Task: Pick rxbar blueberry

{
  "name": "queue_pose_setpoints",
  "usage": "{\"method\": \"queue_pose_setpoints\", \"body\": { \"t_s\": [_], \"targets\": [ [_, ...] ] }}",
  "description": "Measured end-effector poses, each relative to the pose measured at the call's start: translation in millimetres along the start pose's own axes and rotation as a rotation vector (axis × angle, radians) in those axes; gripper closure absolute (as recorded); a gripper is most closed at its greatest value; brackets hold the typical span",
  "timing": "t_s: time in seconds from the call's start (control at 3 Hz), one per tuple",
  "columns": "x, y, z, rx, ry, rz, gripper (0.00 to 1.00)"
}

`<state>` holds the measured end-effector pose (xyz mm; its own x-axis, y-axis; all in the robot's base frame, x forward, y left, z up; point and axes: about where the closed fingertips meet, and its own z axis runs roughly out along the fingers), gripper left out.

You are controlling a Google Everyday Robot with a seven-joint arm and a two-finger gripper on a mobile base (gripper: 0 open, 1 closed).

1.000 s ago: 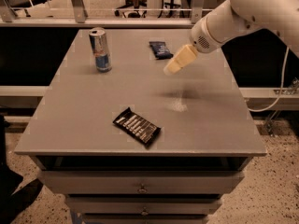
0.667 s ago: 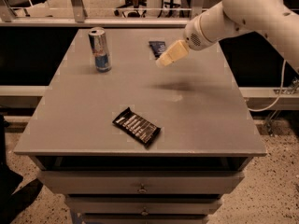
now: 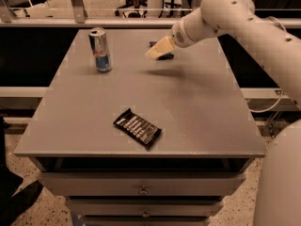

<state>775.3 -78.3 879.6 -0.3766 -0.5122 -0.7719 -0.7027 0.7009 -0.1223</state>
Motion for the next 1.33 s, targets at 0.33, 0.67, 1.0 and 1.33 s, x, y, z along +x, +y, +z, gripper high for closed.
{"method": "queue_pose_setpoints", "body": {
  "t_s": [0.33, 0.67, 1.0, 1.33],
  "targets": [
    [4.9, -14.5, 26.1, 0.016, 0.016, 0.053, 0.00],
    [10.6, -20.7, 42.3, 0.016, 0.026, 0.092, 0.00],
    [16.7, -24.7, 53.9, 0.015, 0.032, 0.127, 0.20],
    [16.5, -25.9, 57.2, 0.015, 0.022, 0.138, 0.43]
  ]
}}
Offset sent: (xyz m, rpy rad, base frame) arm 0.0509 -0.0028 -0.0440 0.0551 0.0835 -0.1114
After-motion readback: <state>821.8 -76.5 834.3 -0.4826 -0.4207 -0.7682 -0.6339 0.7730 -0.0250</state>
